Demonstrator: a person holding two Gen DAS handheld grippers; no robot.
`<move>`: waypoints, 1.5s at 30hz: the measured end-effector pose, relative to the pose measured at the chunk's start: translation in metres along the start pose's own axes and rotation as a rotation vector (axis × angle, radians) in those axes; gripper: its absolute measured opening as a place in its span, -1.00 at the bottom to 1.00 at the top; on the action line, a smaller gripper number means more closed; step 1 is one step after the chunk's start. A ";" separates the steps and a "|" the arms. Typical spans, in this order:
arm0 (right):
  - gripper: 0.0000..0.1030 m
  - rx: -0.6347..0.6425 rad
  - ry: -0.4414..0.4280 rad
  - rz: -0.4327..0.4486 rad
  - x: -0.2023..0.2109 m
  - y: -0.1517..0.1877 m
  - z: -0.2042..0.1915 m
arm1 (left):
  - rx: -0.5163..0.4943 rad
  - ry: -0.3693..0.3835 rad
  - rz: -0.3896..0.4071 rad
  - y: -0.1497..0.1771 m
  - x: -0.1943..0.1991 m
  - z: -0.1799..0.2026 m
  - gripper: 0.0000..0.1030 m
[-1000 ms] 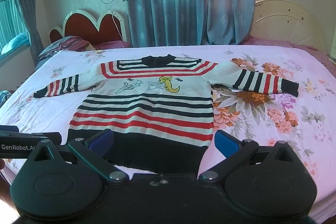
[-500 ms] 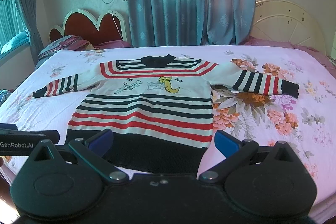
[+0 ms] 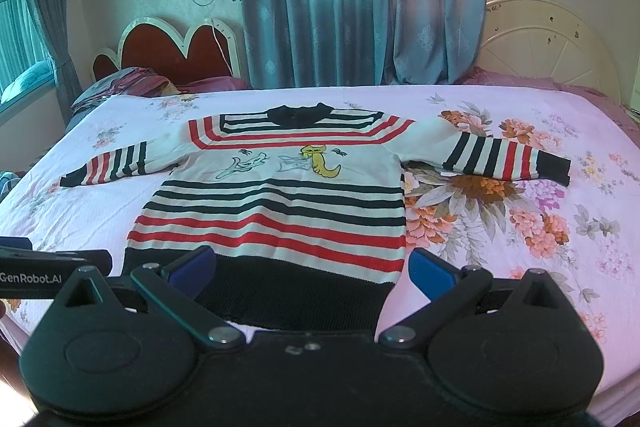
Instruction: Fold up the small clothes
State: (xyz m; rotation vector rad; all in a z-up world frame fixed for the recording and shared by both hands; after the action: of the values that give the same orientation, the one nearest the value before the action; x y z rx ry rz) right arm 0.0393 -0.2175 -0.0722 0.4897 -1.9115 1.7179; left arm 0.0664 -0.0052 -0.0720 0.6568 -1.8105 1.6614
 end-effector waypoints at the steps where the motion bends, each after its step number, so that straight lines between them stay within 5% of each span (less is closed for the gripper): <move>1: 0.99 -0.001 -0.001 0.000 0.000 0.000 0.000 | 0.000 -0.002 0.001 0.000 0.000 0.000 1.00; 27: 0.99 -0.015 0.024 -0.013 -0.018 0.002 0.004 | -0.014 -0.001 0.000 -0.007 -0.016 -0.007 1.00; 45: 0.99 -0.066 0.107 -0.033 -0.059 -0.021 -0.005 | -0.062 0.034 -0.030 -0.047 -0.080 -0.022 1.00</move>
State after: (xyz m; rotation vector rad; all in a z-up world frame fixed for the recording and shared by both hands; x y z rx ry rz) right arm 0.0994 -0.2193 -0.0907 0.3938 -1.8672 1.6212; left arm 0.1580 0.0091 -0.0945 0.6219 -1.8124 1.5811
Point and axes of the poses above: each gripper's, at about its wrist camera, not at the fingertips, and x roughly against the way its jaws point, z to its right, y to its underside, the point moved 10 cm from there along -x, roughly the way its jaws point, and after that the axes turned 1 degree about y, right-handed, at the moved point
